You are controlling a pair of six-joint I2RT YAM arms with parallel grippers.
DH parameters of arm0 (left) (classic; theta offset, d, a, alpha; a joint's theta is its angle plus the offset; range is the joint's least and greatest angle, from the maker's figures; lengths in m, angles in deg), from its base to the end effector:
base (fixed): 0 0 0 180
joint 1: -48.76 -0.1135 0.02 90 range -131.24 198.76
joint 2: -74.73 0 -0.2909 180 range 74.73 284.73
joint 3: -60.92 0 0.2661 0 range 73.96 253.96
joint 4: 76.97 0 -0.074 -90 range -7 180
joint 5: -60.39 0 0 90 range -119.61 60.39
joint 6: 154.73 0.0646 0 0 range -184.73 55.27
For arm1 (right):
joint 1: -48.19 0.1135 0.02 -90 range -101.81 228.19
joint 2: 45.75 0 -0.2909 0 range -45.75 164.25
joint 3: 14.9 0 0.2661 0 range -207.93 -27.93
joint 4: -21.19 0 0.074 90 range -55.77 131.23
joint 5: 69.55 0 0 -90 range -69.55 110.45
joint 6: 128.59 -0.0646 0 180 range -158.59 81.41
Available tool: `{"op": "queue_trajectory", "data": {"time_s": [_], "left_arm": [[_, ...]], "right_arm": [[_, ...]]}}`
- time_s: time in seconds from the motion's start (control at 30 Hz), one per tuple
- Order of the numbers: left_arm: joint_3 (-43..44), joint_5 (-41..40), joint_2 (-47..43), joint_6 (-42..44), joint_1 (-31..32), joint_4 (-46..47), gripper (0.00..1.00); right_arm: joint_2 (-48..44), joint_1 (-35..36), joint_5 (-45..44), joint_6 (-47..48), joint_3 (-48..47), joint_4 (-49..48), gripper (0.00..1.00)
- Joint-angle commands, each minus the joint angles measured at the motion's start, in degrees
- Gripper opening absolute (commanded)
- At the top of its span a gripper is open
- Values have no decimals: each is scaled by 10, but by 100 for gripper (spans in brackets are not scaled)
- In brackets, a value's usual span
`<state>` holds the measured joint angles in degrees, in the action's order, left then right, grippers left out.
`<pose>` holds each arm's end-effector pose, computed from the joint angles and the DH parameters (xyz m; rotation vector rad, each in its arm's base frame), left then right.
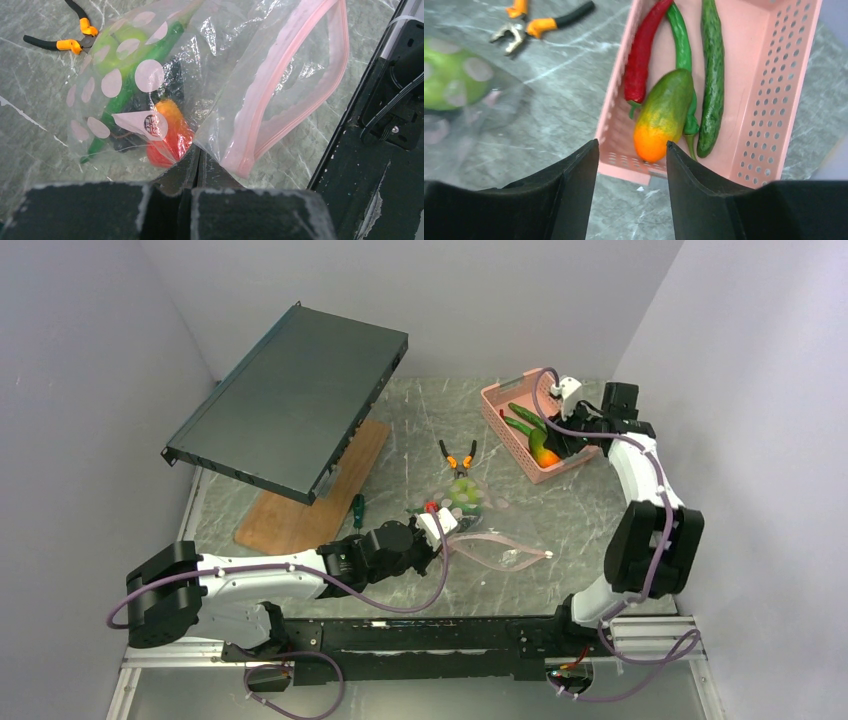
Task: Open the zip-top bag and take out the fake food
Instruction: Place the fake vegetable in the bin, then pick up the fake vegetable from the zipper food storage bag.
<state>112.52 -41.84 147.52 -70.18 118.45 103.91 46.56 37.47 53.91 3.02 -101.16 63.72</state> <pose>0.1207 -0.2866 0.2476 0.9232 1.7469 -0.6691 0.3809 -0.0359 0.2802 -0.8429 2.0937 0.2311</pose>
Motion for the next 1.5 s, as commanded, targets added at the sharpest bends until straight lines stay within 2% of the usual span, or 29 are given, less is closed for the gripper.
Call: {"op": "queue_trajectory", "data": {"time_s": [0.0,0.2,0.47,0.67,0.87,1.13,1.2,1.23,1.33,1.47], "left_arm": [[-4,14,-10,-10,-1,26,0],[1,20,-5,-13,-1,26,0],[9,29,5,-19,-1,29,0],[20,28,11,-28,-1,25,0],[34,23,15,-40,-1,14,0],[62,25,22,-51,-1,3,0],[68,28,24,-51,-1,5,0],[70,30,24,-51,-1,5,0],[74,38,26,-51,-1,7,0],[71,47,24,-52,-1,12,0]], "right_arm": [[-82,1,82,22,22,43,53],[-184,2,179,102,51,153,53],[-305,6,310,326,82,390,49],[-381,10,376,479,116,562,45],[-471,35,383,466,170,565,41],[-508,82,386,424,218,564,34],[-506,84,371,426,233,555,28],[-504,84,361,420,237,541,25],[-509,84,327,296,245,425,19],[-509,84,269,140,261,270,17]]}}
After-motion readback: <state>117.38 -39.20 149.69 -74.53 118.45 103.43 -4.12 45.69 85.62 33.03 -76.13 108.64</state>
